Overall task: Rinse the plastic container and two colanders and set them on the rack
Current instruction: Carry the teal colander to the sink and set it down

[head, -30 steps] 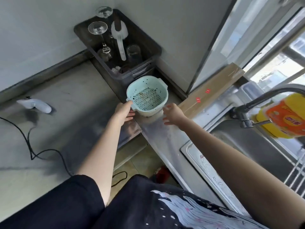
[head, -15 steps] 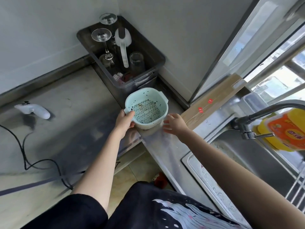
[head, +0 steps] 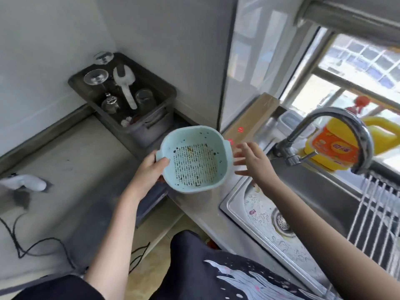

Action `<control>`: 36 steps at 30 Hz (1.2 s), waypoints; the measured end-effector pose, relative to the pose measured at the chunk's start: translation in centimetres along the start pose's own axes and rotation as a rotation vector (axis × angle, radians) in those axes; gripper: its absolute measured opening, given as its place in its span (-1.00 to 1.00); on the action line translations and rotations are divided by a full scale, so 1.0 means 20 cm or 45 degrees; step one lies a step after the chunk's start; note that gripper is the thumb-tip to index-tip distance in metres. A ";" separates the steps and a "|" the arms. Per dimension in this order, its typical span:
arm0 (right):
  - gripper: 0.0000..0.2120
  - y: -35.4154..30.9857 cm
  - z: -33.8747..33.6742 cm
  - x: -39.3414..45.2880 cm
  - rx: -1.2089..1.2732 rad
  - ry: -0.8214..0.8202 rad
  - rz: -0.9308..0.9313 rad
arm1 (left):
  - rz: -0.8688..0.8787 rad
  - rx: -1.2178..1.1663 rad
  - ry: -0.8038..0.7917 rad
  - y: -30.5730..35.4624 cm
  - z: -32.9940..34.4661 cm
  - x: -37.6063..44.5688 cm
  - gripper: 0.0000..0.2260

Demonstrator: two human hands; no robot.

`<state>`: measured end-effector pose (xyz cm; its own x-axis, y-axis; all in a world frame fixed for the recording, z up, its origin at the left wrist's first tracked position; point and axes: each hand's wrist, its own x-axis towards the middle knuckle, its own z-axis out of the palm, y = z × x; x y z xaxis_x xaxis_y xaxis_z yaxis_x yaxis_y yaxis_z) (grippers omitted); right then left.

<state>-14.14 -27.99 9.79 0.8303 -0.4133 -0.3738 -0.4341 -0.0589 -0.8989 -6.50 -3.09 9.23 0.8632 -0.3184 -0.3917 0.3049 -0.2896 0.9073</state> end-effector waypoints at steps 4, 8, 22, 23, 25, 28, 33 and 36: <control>-0.74 0.14 -0.27 -0.18 0.052 0.207 0.066 | 0.073 0.196 -0.197 0.06 0.38 0.02 -0.81; -0.79 0.33 -0.54 -0.33 0.034 0.464 0.202 | 0.074 0.347 -0.431 0.06 0.77 0.05 -0.89; -0.80 0.90 -0.79 -0.43 -0.101 0.605 0.636 | -0.311 0.421 -0.754 -0.22 1.37 0.10 -0.50; -0.83 0.92 -0.78 -0.42 -0.119 0.591 0.658 | -0.336 0.402 -0.724 -0.25 1.37 0.11 -0.47; -0.84 0.95 -0.77 -0.40 -0.166 0.592 0.671 | -0.342 0.450 -0.713 -0.28 1.37 0.14 -0.50; -0.80 1.02 -0.76 -0.36 -0.224 0.595 0.668 | -0.326 0.556 -0.742 -0.32 1.36 0.18 -0.67; -0.90 0.99 -0.76 -0.33 -0.287 0.593 0.662 | -0.235 0.608 -0.780 -0.36 1.36 0.22 -0.74; -0.89 0.99 -0.76 -0.31 -0.469 0.546 0.689 | -0.103 0.651 -0.774 -0.38 1.37 0.21 -0.73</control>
<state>-33.18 -40.44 -2.21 0.2953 -0.7810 -0.5504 -0.8902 -0.0157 -0.4552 -16.17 -26.93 -3.45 0.4305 -0.6727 -0.6017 0.0079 -0.6639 0.7478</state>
